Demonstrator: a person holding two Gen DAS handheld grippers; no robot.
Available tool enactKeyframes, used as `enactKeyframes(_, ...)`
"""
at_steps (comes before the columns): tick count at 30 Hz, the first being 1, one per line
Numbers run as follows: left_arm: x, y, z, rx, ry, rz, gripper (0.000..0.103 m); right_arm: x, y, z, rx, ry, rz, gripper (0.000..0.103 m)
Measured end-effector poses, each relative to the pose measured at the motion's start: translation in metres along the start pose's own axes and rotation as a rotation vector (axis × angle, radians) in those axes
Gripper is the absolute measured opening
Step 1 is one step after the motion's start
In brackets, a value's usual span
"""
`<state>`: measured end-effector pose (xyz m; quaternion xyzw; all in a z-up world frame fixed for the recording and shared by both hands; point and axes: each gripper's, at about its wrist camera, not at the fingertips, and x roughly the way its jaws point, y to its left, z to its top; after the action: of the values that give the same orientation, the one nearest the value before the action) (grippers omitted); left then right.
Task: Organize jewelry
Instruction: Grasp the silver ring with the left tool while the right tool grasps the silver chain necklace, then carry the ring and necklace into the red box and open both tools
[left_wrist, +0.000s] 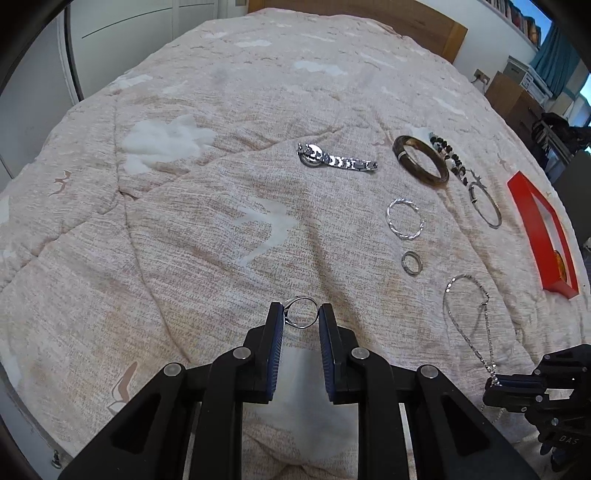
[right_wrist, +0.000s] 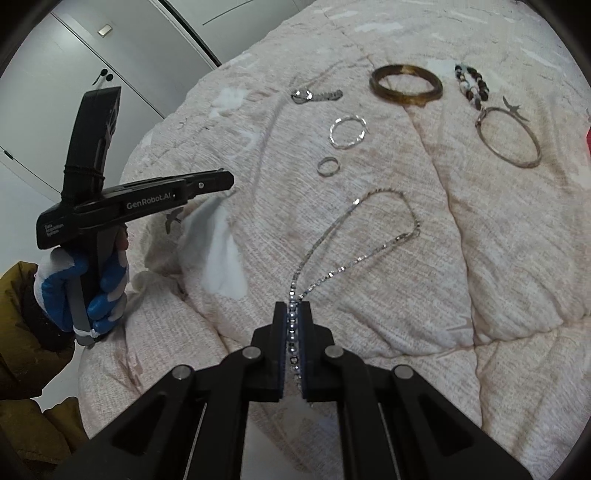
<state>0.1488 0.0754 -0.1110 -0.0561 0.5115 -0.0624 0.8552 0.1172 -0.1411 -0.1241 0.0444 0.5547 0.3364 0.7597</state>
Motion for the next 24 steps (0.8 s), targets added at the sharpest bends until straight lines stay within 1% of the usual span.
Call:
enactKeyframes(4, -0.016, 0.002, -0.003, 0.001, -0.024, -0.002, 0.019, -0.013, 0.01, 0.001, -0.011, -0.029, -0.009, 0.005)
enactKeyframes(9, -0.034, -0.006, -0.004, 0.007, -0.058, -0.003, 0.019, -0.033, 0.021, -0.004, -0.019, -0.072, -0.023, 0.005)
enactKeyframes(16, -0.064, -0.02, -0.01, 0.021, -0.099, -0.004, 0.019, -0.062, 0.033, -0.013, -0.023, -0.133, -0.044, 0.005)
enactKeyframes(24, -0.092, -0.042, -0.019, 0.048, -0.138, -0.024, 0.019, -0.102, 0.037, -0.032, -0.002, -0.227, -0.072, 0.005)
